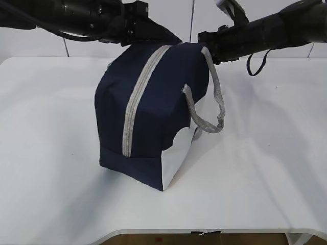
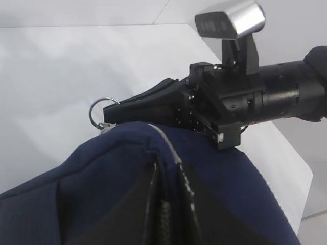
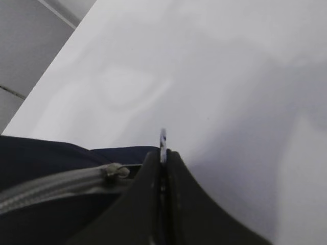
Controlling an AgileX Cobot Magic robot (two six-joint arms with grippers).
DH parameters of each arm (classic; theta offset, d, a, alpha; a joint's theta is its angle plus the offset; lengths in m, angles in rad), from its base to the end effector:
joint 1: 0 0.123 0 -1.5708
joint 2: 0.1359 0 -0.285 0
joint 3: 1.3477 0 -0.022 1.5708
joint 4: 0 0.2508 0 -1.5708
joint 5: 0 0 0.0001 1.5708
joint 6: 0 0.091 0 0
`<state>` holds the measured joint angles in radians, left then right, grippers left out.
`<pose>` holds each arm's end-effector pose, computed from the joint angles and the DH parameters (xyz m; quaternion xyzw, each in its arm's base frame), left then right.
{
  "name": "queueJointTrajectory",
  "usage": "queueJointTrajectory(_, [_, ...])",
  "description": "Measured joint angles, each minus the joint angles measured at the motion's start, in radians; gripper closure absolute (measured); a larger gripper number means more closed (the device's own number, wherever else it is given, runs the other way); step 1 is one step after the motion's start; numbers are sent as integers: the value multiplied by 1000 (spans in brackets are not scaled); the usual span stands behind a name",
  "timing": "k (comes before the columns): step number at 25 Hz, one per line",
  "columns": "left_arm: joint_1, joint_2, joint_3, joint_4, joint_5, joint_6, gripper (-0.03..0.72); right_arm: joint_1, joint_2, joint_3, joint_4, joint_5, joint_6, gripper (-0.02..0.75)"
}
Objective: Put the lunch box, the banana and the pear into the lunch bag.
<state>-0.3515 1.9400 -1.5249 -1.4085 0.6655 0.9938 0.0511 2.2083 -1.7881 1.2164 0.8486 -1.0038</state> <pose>0.4008 -0.2061 0.2808 0.1623 0.8047 -0.4327 0.3726 0.4884 0.0892 0.2237 -0.1567 0.8406 0.3660 0.3674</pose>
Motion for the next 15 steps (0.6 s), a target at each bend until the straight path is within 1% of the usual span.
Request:
queueJointTrajectory(8, [2,-17,2,-1,2,5,622,-8,0,-4,-166,20,172,731])
queueJointTrajectory(11, [2,-17,2,-1,2,5,622,-8,0,-4,-189,35,183,731])
queueJointTrajectory(15, [2,-17,2,-1,2,5,622,-8,0,-4,-184,37,185,731])
